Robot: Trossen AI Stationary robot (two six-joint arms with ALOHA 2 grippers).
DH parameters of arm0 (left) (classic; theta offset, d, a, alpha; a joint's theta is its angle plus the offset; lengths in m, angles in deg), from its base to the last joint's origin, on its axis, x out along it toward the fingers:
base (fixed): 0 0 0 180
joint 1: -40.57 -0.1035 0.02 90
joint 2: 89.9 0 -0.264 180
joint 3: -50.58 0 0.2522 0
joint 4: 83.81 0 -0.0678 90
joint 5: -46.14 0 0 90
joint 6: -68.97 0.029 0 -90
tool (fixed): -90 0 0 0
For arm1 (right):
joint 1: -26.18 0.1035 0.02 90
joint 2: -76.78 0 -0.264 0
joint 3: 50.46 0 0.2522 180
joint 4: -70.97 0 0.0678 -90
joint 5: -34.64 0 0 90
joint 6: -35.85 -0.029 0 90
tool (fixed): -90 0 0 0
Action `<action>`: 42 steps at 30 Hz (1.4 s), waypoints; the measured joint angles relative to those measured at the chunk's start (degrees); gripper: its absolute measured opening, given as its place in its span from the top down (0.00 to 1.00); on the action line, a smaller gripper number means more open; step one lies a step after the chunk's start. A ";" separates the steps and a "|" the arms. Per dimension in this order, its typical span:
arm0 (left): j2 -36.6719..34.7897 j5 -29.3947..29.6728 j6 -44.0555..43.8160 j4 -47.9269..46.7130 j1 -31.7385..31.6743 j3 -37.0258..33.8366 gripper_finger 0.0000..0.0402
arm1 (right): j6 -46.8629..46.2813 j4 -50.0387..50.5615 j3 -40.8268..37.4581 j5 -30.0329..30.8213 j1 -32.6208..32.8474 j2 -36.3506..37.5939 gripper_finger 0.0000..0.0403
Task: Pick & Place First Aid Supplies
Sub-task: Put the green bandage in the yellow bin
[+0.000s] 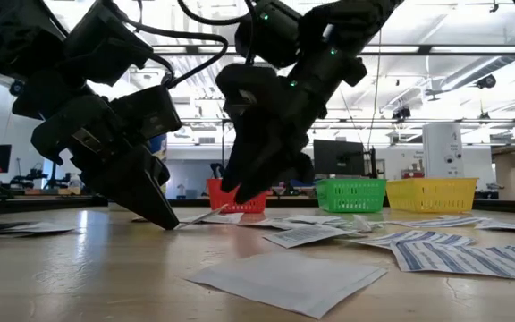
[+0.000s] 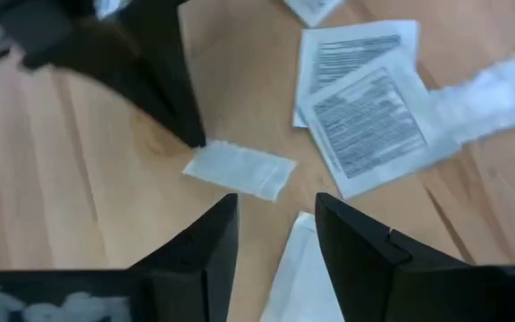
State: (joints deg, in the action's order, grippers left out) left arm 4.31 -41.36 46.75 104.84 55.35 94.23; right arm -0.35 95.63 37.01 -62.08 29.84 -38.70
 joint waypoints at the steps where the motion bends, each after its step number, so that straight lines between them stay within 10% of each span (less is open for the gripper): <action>1: 0.00 -0.03 -0.02 0.03 0.00 -0.02 1.00 | -1.21 -0.18 0.00 0.05 -0.16 0.00 0.63; 42: 0.07 -0.15 2.38 0.26 -0.02 -0.17 1.00 | -16.02 -8.69 0.02 -8.83 -2.24 -5.85 0.78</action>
State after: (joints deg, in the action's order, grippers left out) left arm 4.38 -41.51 49.13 105.10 55.33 94.05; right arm -16.38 86.94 37.03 -70.91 27.60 -44.54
